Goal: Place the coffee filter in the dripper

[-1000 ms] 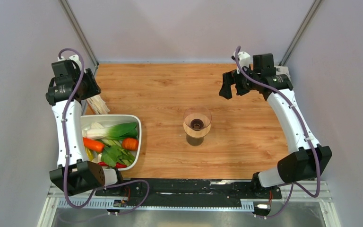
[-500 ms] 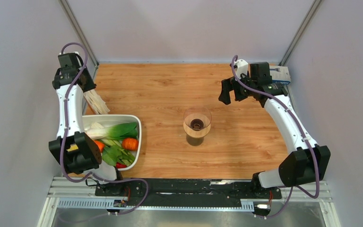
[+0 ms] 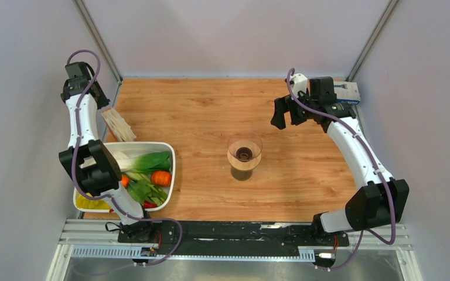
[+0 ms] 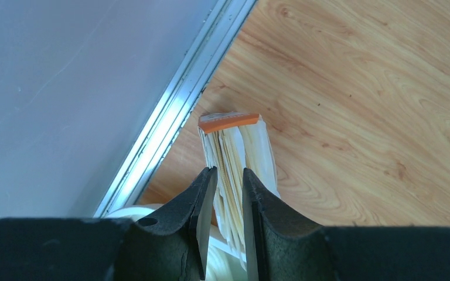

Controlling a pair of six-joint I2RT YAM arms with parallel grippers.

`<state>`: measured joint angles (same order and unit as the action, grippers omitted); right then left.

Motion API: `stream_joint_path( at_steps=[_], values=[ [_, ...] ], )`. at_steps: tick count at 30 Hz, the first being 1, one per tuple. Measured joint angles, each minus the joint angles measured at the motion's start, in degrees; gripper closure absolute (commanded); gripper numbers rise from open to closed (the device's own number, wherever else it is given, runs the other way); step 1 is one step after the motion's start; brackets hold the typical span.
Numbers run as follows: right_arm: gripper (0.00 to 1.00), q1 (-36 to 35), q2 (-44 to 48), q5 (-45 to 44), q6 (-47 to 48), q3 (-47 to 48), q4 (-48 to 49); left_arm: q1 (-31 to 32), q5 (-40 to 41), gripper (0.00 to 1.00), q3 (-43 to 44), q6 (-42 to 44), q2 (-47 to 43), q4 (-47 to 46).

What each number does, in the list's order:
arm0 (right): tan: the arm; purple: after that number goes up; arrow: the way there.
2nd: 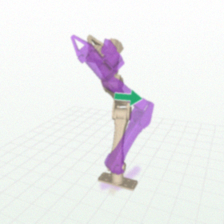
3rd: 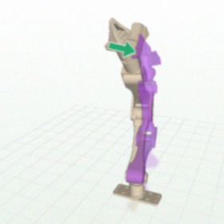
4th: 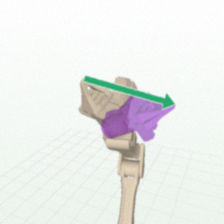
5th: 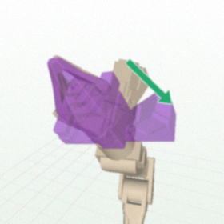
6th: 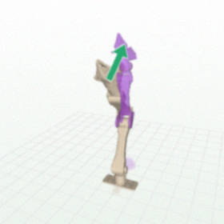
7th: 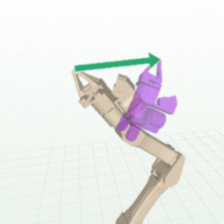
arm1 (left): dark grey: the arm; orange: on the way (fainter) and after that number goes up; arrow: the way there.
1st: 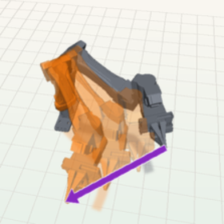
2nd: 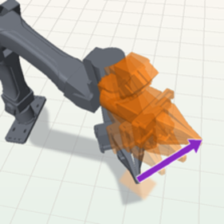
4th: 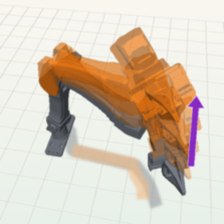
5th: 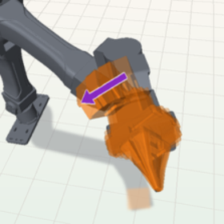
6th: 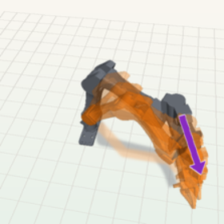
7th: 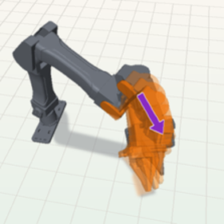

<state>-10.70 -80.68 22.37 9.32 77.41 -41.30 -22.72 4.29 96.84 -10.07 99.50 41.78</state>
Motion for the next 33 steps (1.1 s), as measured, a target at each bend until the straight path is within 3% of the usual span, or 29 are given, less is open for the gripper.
stream_joint_path(
  at_steps=[33],
  values=[
    [0.0,0.0,-1.9,-0.4,0.0,0.0,-0.3,-1.5,-2.0,0.63,0.6,0.0,3.6,0.0]
  ],
)
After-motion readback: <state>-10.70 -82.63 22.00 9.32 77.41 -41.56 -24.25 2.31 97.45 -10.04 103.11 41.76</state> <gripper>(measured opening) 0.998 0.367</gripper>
